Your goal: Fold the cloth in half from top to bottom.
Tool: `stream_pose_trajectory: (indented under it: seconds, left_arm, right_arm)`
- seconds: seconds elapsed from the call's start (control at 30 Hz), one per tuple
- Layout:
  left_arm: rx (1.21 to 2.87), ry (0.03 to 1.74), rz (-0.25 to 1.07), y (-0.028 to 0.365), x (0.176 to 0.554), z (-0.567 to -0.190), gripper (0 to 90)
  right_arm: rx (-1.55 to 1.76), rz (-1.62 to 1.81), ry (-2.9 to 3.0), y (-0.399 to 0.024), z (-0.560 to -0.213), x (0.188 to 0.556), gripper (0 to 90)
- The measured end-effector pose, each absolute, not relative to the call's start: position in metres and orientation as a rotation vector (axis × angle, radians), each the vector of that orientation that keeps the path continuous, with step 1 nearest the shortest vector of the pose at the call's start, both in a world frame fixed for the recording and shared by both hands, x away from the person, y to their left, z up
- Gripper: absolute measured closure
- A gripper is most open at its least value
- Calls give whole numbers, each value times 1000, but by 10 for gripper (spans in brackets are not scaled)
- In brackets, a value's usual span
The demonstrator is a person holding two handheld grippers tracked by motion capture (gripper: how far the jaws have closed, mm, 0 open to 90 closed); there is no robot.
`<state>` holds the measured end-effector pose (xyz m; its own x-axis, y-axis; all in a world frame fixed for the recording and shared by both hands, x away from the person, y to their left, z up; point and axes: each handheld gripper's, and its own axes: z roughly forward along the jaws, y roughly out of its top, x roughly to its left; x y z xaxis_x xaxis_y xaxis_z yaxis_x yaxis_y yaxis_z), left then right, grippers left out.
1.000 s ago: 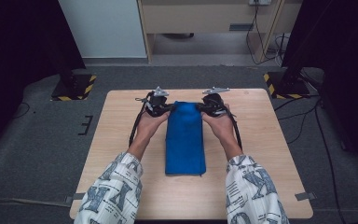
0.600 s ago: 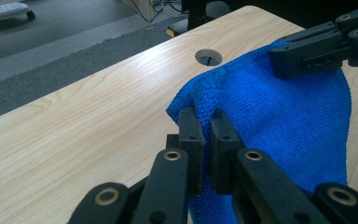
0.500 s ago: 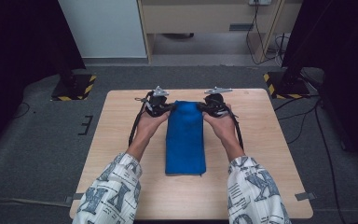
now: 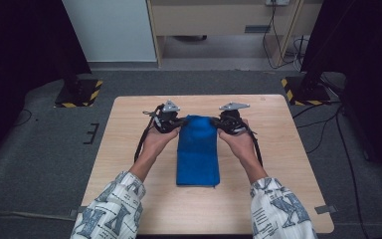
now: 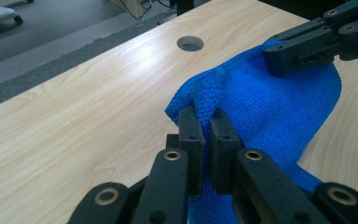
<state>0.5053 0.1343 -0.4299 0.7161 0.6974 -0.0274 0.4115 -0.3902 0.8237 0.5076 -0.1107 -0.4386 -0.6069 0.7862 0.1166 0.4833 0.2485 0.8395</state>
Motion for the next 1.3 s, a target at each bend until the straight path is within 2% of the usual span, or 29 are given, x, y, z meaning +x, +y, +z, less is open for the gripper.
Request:
stream_pose_trajectory:
  seconds: [0.63,1.3]
  left_arm:
    - [2050,757,380,140,457,-449,857]
    - [2069,750,305,145,434,-480,836]
  right_arm:
    - [1082,1292,2285,-109,-468,455,851]
    - [1030,1233,2368,-106,-496,431,807]
